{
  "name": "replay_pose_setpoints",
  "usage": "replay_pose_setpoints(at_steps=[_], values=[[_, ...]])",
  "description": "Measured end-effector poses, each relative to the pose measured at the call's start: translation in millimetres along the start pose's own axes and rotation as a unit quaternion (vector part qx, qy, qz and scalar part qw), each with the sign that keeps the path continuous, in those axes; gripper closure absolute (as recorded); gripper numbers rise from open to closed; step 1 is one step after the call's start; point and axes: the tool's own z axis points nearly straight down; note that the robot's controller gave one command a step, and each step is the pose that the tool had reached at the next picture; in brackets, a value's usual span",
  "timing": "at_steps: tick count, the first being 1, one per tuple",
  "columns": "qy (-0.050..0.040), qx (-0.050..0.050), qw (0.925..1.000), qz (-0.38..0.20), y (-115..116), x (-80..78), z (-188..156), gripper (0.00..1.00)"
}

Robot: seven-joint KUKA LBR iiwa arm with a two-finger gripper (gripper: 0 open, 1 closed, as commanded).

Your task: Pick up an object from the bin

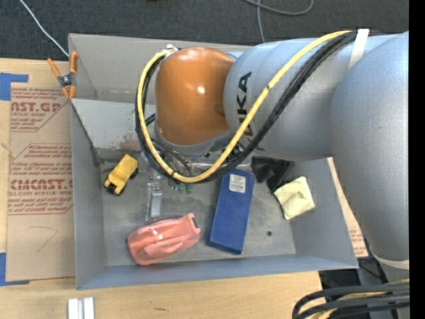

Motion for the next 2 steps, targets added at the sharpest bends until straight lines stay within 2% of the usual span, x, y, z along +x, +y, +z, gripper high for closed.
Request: replay_pose_setpoints(at_steps=[1,2], values=[[-0.0035,-0.001,1.0,0.001,-1.4,-1.6,-5.0,0.0],[-0.0031,-0.001,0.9988,-0.048,-18.6,19.6,20.7,0.0]])
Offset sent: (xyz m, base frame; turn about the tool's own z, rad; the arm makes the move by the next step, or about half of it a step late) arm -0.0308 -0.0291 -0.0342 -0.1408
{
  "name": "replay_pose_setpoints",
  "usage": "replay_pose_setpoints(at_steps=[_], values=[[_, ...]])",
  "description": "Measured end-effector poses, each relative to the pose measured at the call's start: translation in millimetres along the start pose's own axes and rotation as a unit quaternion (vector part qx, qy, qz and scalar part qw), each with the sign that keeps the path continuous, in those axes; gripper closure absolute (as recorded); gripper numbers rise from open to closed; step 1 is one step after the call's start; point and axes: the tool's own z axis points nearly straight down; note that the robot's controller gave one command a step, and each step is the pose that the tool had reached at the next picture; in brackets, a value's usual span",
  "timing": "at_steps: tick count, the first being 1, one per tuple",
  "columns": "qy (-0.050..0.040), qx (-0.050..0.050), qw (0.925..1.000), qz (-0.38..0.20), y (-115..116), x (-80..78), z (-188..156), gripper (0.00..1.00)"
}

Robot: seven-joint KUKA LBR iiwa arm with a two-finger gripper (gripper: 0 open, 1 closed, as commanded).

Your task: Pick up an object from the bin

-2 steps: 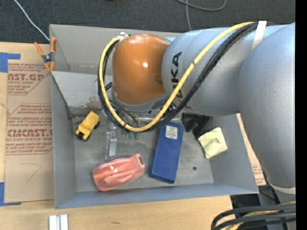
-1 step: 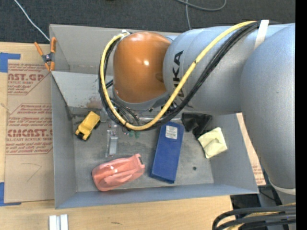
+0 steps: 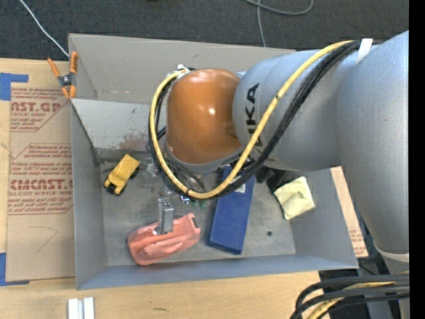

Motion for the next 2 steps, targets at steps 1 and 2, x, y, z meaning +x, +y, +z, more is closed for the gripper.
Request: replay_pose_setpoints(at_steps=[1,2], values=[[0.0034,0.001,1.0,-0.009,-31.3,34.7,53.8,0.0],[0.0091,0.001,0.9997,-0.021,-28.0,21.2,108.6,0.0]])
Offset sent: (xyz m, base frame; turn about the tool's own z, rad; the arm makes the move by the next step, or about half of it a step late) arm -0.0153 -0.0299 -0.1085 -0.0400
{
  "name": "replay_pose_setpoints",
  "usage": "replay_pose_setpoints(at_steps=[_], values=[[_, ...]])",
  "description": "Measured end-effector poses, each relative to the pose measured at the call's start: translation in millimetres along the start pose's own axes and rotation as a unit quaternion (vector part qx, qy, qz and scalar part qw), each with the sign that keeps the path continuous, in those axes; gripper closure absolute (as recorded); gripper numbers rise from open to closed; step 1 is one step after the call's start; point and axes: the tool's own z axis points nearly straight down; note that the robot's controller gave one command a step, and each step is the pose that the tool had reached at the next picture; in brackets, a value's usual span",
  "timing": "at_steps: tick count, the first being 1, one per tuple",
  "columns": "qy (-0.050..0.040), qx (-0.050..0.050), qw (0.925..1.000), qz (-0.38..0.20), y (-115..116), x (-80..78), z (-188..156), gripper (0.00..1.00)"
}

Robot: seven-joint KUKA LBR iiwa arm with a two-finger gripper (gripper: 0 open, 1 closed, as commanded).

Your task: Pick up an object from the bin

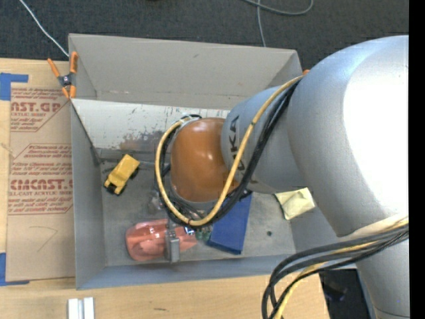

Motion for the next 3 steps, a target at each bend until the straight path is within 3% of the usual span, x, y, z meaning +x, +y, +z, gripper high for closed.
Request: replay_pose_setpoints(at_steps=[1,3], values=[[0.0046,-0.003,0.9965,0.084,-13.7,9.1,-2.3,1.0],[0.0049,-0.003,0.9965,0.084,-13.8,9.1,-2.3,1.0]])
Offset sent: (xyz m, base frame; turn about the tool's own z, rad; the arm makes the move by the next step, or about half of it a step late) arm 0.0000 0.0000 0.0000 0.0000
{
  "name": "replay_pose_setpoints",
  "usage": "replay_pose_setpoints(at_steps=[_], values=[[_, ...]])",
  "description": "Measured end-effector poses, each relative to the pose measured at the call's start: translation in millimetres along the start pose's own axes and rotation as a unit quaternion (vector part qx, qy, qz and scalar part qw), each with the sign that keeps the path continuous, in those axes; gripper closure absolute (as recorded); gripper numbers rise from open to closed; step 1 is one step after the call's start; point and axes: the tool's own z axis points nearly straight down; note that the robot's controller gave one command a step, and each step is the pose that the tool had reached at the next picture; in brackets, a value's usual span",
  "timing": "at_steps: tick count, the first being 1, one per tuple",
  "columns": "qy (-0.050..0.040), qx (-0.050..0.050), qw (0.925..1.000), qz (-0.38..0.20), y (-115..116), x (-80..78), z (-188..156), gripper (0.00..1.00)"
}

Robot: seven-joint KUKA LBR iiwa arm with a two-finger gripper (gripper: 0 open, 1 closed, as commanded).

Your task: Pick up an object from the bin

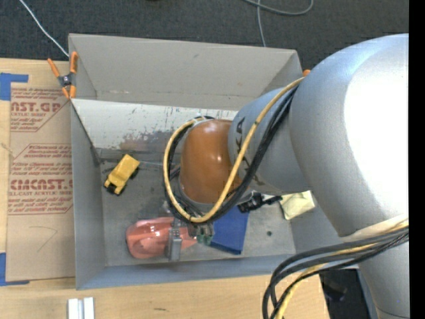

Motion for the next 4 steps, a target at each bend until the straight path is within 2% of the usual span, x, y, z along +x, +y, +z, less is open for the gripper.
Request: replay_pose_setpoints(at_steps=[2,3,4], values=[[0.0,0.0,1.0,0.0,0.1,0.0,0.0,1.0],[-0.0009,0.001,1.0,-0.005,-2.4,-7.6,-70.6,1.0],[-0.0037,-0.001,1.0,-0.007,7.2,-12.2,-38.9,1.0]])
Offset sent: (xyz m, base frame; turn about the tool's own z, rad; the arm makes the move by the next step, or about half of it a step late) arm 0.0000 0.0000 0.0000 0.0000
